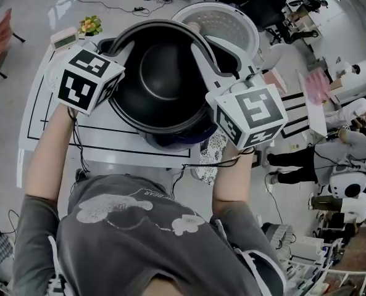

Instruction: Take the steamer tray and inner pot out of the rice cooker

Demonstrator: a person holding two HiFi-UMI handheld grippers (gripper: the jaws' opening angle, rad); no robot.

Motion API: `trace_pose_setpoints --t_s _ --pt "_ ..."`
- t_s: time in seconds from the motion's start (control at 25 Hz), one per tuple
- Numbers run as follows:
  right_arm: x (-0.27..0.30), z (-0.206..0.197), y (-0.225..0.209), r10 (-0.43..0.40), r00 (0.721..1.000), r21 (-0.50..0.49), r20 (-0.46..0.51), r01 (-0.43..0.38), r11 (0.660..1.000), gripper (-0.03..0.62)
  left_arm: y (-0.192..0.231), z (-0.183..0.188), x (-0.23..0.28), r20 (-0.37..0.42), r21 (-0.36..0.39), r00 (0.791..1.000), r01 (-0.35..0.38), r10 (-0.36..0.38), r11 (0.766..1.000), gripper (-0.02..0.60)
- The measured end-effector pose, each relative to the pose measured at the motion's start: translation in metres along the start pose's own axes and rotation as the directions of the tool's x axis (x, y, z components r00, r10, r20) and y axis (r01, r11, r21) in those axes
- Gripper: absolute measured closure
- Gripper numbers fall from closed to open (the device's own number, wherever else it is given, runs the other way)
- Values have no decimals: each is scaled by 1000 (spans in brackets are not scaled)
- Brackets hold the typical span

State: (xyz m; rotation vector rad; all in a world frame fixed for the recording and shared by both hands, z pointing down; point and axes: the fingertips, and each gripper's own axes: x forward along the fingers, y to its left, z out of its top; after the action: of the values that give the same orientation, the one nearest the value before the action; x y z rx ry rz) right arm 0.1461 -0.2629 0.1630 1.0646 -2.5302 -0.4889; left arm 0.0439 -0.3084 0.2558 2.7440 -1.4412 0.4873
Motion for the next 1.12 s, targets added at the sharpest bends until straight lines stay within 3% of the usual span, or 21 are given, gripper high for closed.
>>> trace_pose_setpoints --t_s 0.32,0.48,0.76,1.12 --pt "69 35 63 101 994 42 29 -102 994 514 78 -36 -65 -72 -24 995 -72 70 997 563" --pt "110 26 108 164 987 76 1 -163 984 514 110 -86 -92 -143 -69 986 -100 89 993 563" --pt "162 -10 178 270 960 159 -79 -256 954 513 138 -171 -127 -300 -153 951 -126 76 980 561" --pt "212 -65 257 355 916 266 -189 -301 916 509 160 -272 -151 -448 -249 894 -120 -5 961 560"
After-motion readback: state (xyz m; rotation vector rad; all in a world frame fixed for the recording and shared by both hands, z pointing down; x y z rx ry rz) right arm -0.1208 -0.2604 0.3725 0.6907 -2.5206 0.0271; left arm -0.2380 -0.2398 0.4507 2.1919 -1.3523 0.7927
